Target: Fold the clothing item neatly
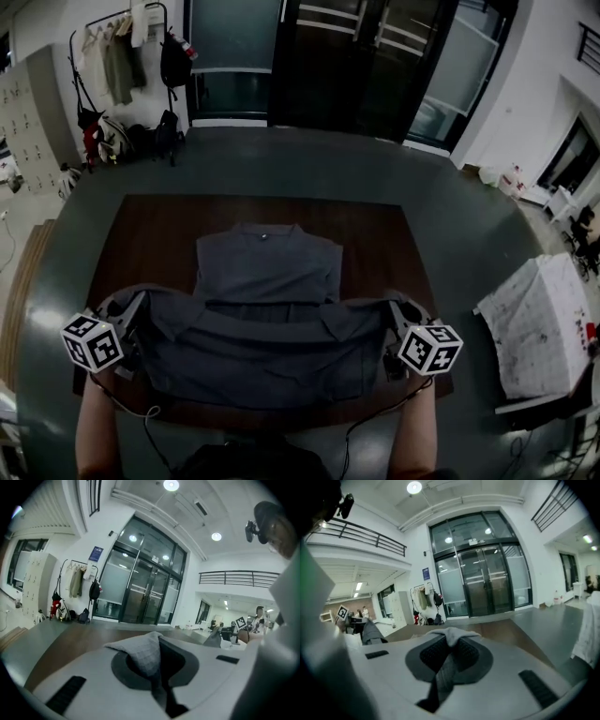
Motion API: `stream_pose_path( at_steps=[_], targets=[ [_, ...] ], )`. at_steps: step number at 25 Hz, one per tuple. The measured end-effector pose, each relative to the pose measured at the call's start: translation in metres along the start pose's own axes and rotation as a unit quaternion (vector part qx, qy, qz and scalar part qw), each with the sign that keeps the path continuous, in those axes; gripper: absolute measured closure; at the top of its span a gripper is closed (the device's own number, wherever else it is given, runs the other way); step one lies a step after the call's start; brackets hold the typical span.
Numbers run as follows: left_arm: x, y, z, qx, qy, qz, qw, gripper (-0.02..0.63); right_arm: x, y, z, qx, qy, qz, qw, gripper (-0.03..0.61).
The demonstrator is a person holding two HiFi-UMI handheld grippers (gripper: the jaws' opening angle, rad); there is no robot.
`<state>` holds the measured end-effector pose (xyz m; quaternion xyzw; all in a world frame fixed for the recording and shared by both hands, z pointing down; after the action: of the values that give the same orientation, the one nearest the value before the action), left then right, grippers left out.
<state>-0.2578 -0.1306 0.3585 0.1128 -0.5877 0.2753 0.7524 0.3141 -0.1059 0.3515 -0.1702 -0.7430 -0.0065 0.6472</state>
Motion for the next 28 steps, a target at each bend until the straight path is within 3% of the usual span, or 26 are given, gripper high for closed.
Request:
stream_pose_path(
  at_steps=[5,9,17,23,28],
  targets=[
    [-0.006,-0.062,0.008,0.025,0.021,0.033,0.9989,0.595,-0.005,-0.065,0.001,-0.054,0.064,0.053,0.995,0.577],
    [-0.013,-0.109,0.010,0.028,0.001,0.048,0.9985,0.595,-0.012,-0.109,-0.006,-0.067,0.058,0.056,0.994,0.577],
    [-0.053,-0.207,0.065,0.050,0.011,0.074,0.9959,0.595,-0.045,-0.219,-0.014,-0.066,0.043,0.083,0.993,0.577],
    [-0.065,-0.283,0.135,0.045,0.049,0.081,0.9945,0.595,-0.054,-0.303,-0.061,-0.012,0.022,0.094,0.995,0.577],
    [-0.027,-0.336,0.196,0.027,0.079,0.148,0.9854,0.595,-0.018,-0.362,-0.114,0.045,-0.026,0.146,0.988,0.572]
  ],
)
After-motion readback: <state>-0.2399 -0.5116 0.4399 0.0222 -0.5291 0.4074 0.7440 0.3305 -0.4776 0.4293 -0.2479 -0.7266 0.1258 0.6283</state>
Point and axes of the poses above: the fingertips, and each gripper's own axes: y backward along the fingers, z to its left, x out of its underside, the point moved 9 cm from there along y, backward along the fingers, and after that the axes turned 6 degrees about -z, right-handed, at the moved point
